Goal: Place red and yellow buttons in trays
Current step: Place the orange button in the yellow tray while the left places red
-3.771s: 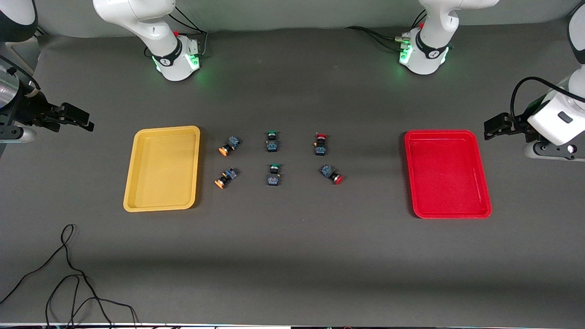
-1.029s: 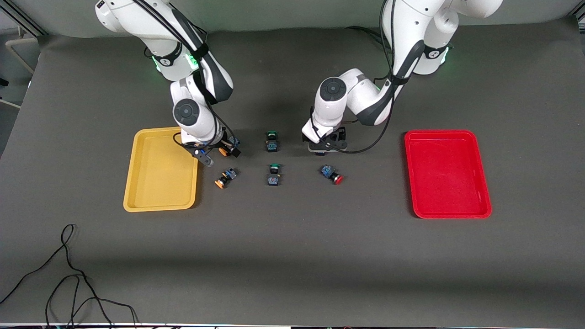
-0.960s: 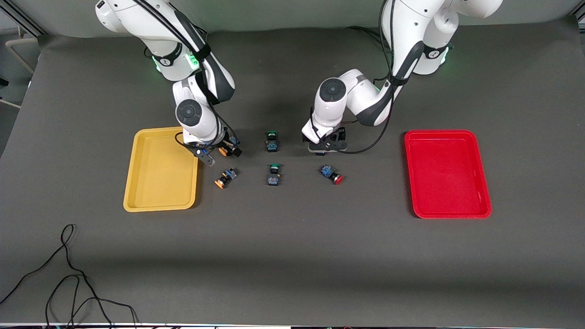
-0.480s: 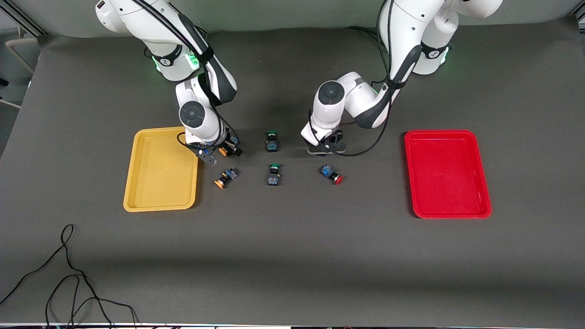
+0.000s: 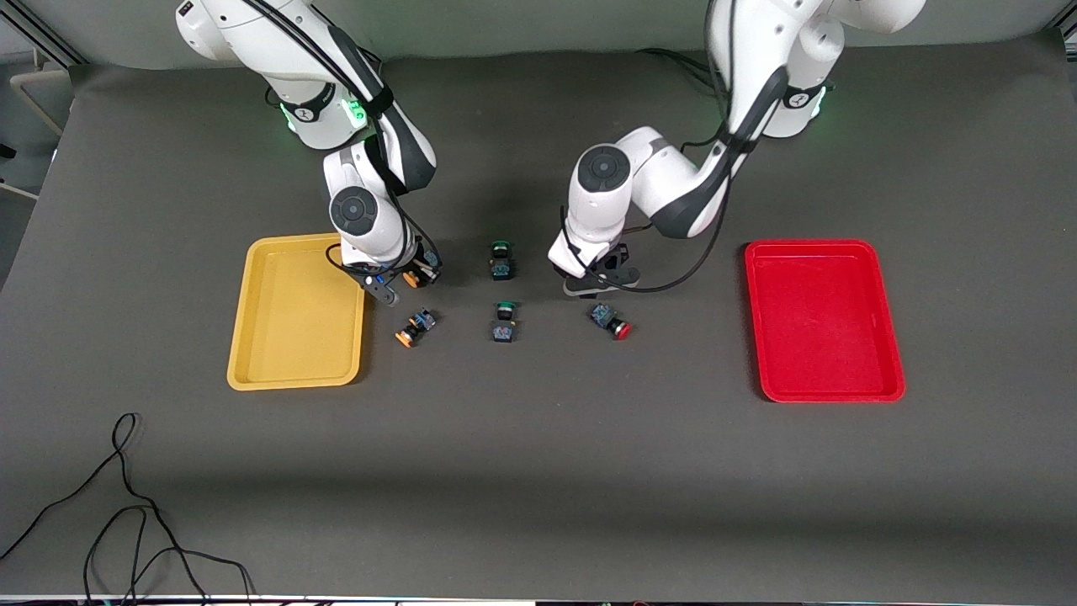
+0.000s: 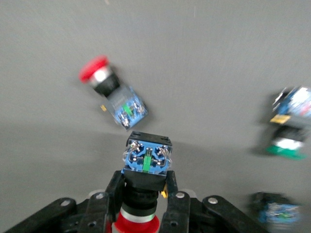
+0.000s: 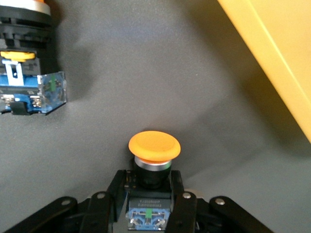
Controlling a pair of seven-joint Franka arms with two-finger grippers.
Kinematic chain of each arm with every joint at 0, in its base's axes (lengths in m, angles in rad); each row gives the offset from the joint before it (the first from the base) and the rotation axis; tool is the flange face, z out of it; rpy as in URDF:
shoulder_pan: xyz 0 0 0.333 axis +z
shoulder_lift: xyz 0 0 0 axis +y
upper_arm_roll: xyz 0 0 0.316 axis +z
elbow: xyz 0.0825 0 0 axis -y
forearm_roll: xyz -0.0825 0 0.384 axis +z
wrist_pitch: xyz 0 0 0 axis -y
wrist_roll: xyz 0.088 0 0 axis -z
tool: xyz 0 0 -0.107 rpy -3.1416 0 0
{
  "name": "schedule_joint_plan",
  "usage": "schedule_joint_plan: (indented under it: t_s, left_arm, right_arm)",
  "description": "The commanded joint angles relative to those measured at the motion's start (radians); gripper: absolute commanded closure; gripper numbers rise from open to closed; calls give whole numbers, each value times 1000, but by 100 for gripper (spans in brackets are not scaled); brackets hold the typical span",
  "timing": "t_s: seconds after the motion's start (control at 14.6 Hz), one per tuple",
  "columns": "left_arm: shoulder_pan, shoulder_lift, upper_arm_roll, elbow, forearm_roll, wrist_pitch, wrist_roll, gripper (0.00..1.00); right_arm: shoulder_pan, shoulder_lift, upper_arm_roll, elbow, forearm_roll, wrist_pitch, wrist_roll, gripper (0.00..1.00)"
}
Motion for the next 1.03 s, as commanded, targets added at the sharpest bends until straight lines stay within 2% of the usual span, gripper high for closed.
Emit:
schedule_joint_plan:
  t_s: [0.0,0.14,0.21,0.48,0.55,0.69,0.82,0.96]
  left_arm:
    - [87,-150,-3,-12,-48,-113,16,100]
    - [187,-217,-3,-12,-126,-232,160,100]
    - [250,-253,1,-15,-170,-286,264,100]
    - [539,-306,2,-21,-189,-450,632,100]
    - [602,-308,4,-40,-187,-449,714,100]
    - [678,-297,4,-84,-175,-388,834,100]
    - [692,-284,4,-196,-169,-209,860,100]
    - [686,-242,4,-312,-151,1,860,100]
  right_arm:
    - [12,-7,-13,-2,24,0,13,67]
    - [6,-63,-22,1,24,-71,14,68]
    - [3,-107,-47,10,25,-135,17,69]
    - [4,-315,-209,10,1,-298,-1,69]
    - [4,-339,-257,10,-40,-312,-15,69]
    - [4,-353,-347,4,-108,-323,-58,69]
    - [6,-347,-463,-8,-108,-333,-189,69]
    - [6,-318,-539,-31,-107,-307,-292,69]
